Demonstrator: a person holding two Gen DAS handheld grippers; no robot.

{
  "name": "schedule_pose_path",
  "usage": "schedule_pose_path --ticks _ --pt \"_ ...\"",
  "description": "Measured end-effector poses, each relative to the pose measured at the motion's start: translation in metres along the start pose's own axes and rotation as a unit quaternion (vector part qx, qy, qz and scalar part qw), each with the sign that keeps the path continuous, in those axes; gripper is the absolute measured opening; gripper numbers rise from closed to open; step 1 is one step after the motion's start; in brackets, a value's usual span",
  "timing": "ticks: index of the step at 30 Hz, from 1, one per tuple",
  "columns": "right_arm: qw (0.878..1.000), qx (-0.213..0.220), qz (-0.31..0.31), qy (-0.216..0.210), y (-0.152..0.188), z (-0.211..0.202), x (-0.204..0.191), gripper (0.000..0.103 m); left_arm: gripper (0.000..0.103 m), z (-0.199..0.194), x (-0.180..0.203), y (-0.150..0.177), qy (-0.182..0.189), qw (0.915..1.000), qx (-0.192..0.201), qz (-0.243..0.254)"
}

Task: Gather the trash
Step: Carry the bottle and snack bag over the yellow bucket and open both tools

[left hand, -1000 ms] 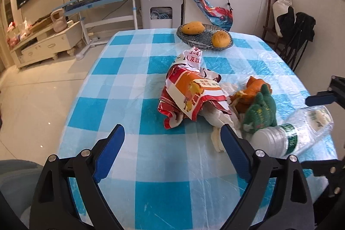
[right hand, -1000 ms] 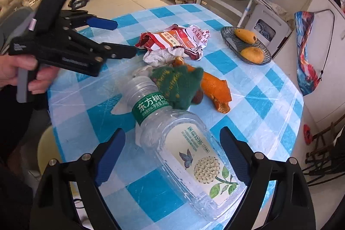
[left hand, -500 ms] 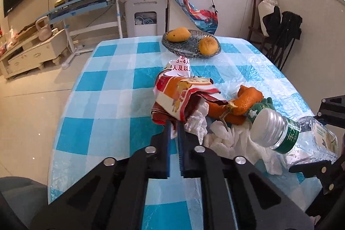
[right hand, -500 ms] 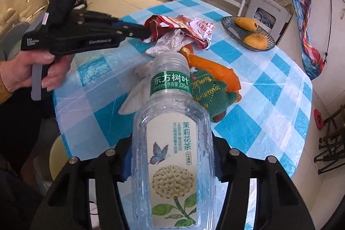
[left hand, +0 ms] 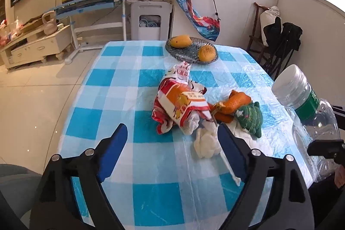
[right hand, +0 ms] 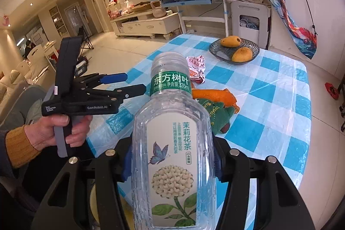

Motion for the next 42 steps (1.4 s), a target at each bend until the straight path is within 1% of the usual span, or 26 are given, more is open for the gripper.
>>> schedule_pose_path --ticks 2,4,5,6,7,8,9,10,11,13,15,20,25,30,33,35,39,42 --pt "1.0 0.005 0.008 -0.004 -0.002 -0.001 0.004 0.055 0.084 0.011 0.006 -0.011 -0.025 0.9996 -0.01 0.0" --pt "1.0 0.007 0.012 -0.004 -0.004 0.0 0.007 0.055 0.084 0.027 0.01 -0.019 -0.058 0.9979 -0.028 0.006" --pt "1.0 0.009 0.013 -0.005 -0.005 0.0 0.008 0.055 0.076 0.037 0.009 -0.021 -0.06 0.9974 -0.039 0.0" --pt "1.0 0.011 0.014 -0.006 -0.006 0.0 0.009 0.055 0.05 0.047 0.006 -0.022 -0.047 0.9974 -0.052 -0.016" --pt "1.0 0.012 0.014 -0.007 -0.007 -0.001 0.009 0.055 0.034 0.057 0.002 -0.022 -0.021 0.9967 -0.067 -0.042" --pt "1.0 0.013 0.014 -0.009 -0.008 0.0 0.009 0.055 0.015 0.062 -0.003 -0.022 0.001 0.9952 -0.071 -0.068" --pt "1.0 0.013 0.013 -0.01 -0.008 0.0 0.01 0.055 0.011 0.063 -0.008 -0.023 0.015 0.9937 -0.064 -0.091" --pt "1.0 0.012 0.013 -0.012 -0.009 0.001 0.01 0.055 0.009 0.061 -0.014 -0.025 0.019 0.9928 -0.055 -0.104" --pt "1.0 0.011 0.011 -0.013 -0.008 0.001 0.009 0.055 0.007 0.061 -0.016 -0.027 0.021 0.9927 -0.05 -0.107" --pt "1.0 0.01 0.008 -0.016 -0.009 0.003 0.008 0.055 0.005 0.056 -0.022 -0.03 0.035 0.9919 -0.036 -0.117" --pt "1.0 0.011 0.005 -0.017 -0.009 0.003 0.006 0.055 0.003 0.049 -0.028 -0.032 0.038 0.9919 -0.021 -0.119" --pt "1.0 0.019 0.004 -0.018 -0.009 0.0 0.005 0.055 0.002 0.026 -0.047 -0.033 0.055 0.9874 0.008 -0.148" --pt "0.999 0.025 0.004 -0.019 -0.007 -0.004 0.003 0.055 0.002 -0.009 -0.065 -0.025 0.074 0.9798 0.048 -0.18" --pt "0.999 0.031 0.003 -0.024 -0.005 -0.007 -0.001 0.055 0.002 -0.048 -0.076 -0.014 0.081 0.9734 0.08 -0.199" --pt "0.999 0.035 0.007 -0.032 -0.004 -0.01 -0.004 0.055 0.002 -0.069 -0.08 -0.006 0.085 0.9708 0.088 -0.206" --pt "0.998 0.037 0.013 -0.038 -0.001 -0.012 -0.007 0.055 0.002 -0.082 -0.08 0.001 0.086 0.9709 0.09 -0.205" --pt "0.998 0.036 0.016 -0.056 0.011 -0.017 -0.02 0.055 0.002 -0.105 -0.07 0.025 0.083 0.9742 0.082 -0.193" --pt "0.997 0.024 0.017 -0.074 0.028 -0.017 -0.035 0.055 0.002 -0.119 -0.061 0.048 0.075 0.9777 0.071 -0.183"
Point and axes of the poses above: each gripper's, at about its wrist camera, not at the fingertips, and z roughly the way its jaws point, x to its right, y to its underside, the point moved 4 cm from there along z, roughly the way its jaws point, and after that the axes turned 10 degrees about z, right-handed, at the moved point
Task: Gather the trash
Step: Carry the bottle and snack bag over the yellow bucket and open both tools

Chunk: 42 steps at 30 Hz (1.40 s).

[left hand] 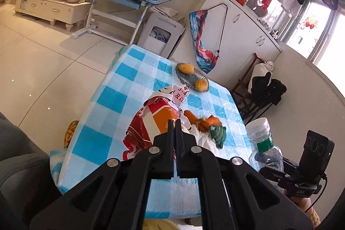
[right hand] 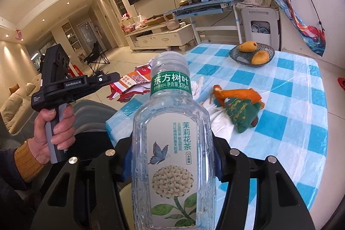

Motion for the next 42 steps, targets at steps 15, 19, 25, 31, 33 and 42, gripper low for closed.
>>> schedule_pose_path --ticks 15,19,25,31,33,42 --pt "0.979 -0.196 -0.043 -0.044 0.138 0.057 -0.086 0.056 0.002 -0.059 -0.01 0.088 -0.008 0.9995 -0.03 0.003" --pt "0.978 -0.202 -0.046 -0.031 0.145 0.061 -0.09 0.064 0.002 -0.068 -0.01 0.105 -0.007 0.999 -0.043 0.008" --pt "0.991 -0.13 -0.01 -0.039 0.122 0.036 -0.084 0.071 0.002 -0.071 -0.003 0.131 -0.002 0.9968 -0.078 0.02" --pt "0.999 -0.044 0.024 -0.018 0.103 0.004 -0.073 0.074 0.002 -0.072 0.018 0.165 0.002 0.9886 -0.139 0.057" --pt "0.999 -0.021 0.035 -0.01 0.098 -0.001 -0.071 0.075 0.002 -0.068 0.027 0.179 0.011 0.9824 -0.171 0.075" --pt "0.997 0.042 0.065 0.021 0.084 -0.022 -0.054 0.079 0.026 -0.055 0.051 0.193 -0.015 0.96 -0.225 0.165"
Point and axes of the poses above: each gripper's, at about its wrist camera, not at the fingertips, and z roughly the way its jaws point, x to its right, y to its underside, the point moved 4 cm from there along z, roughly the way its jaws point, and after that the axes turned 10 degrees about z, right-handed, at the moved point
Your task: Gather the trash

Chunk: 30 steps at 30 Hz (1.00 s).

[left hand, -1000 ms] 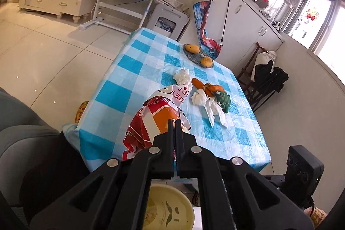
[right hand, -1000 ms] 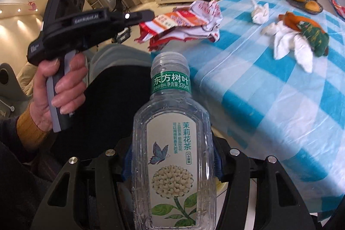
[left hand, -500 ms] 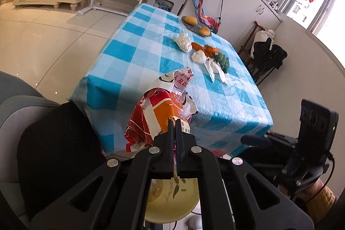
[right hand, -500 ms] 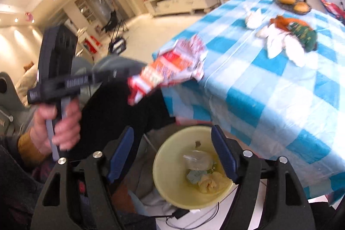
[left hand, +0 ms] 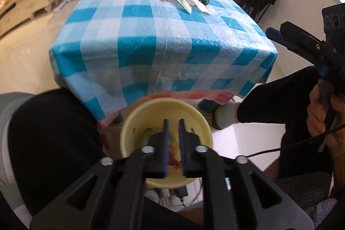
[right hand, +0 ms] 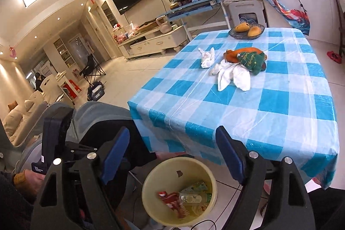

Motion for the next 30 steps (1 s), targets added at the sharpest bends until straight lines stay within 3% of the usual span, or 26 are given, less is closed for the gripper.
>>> schedule_pose_path --ticks 1,2,3,6,11,15,18,21,24,30 --pt "1.0 0.004 0.001 0.003 0.002 -0.004 0.0 0.079 0.036 -0.003 -0.002 -0.004 -0.019 0.9998 0.009 0.003" --pt "1.0 0.007 0.001 0.006 0.001 -0.006 0.0 0.079 0.055 -0.01 -0.006 -0.011 -0.045 0.9986 0.028 0.004" --pt "1.0 0.009 0.0 0.011 0.002 -0.011 0.002 0.08 0.067 -0.014 -0.011 -0.017 -0.064 0.997 0.045 0.001" --pt "0.999 0.018 -0.003 0.029 0.001 -0.009 0.004 0.081 0.083 -0.031 -0.024 -0.04 -0.12 0.9874 0.103 -0.015" --pt "0.997 0.036 -0.009 0.064 0.001 -0.01 0.008 0.083 0.092 -0.043 -0.053 -0.074 -0.182 0.9656 0.172 -0.069" --pt "0.994 0.047 -0.016 0.096 -0.001 -0.01 0.014 0.083 0.094 -0.032 -0.077 -0.074 -0.214 0.9534 0.185 -0.104" --pt "0.992 0.054 -0.019 0.112 -0.002 -0.008 0.016 0.083 0.096 -0.018 -0.09 -0.054 -0.224 0.9506 0.174 -0.126" --pt "0.991 0.055 -0.025 0.123 -0.003 -0.003 0.017 0.083 0.096 -0.009 -0.097 -0.05 -0.212 0.9529 0.162 -0.144" --pt "0.989 0.05 -0.041 0.132 -0.001 0.005 0.011 0.083 0.096 -0.01 -0.092 -0.049 -0.222 0.9497 0.177 -0.132" --pt "0.986 0.032 -0.082 0.143 0.005 0.022 -0.002 0.083 0.096 -0.003 -0.086 -0.05 -0.215 0.9547 0.172 -0.113"
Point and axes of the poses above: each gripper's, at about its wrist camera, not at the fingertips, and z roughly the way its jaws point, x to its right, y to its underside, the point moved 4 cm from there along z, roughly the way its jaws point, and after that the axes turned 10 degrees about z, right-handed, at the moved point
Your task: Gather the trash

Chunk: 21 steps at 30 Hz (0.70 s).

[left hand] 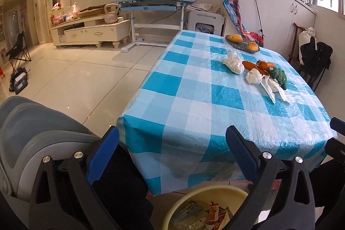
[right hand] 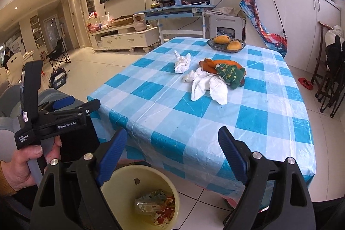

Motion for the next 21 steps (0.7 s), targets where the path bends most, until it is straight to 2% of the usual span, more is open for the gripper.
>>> schedule_pose_path --ticks 6,21 --pt "1.0 -0.012 -0.023 0.003 0.0045 0.0079 -0.0104 0.085 0.096 0.0016 -0.0012 0.001 0.006 1.0 0.0 -0.006" --pt "1.0 -0.016 -0.021 0.006 0.0063 0.0095 -0.0102 0.086 0.096 0.004 -0.0013 0.0018 0.006 0.9999 -0.004 -0.009"
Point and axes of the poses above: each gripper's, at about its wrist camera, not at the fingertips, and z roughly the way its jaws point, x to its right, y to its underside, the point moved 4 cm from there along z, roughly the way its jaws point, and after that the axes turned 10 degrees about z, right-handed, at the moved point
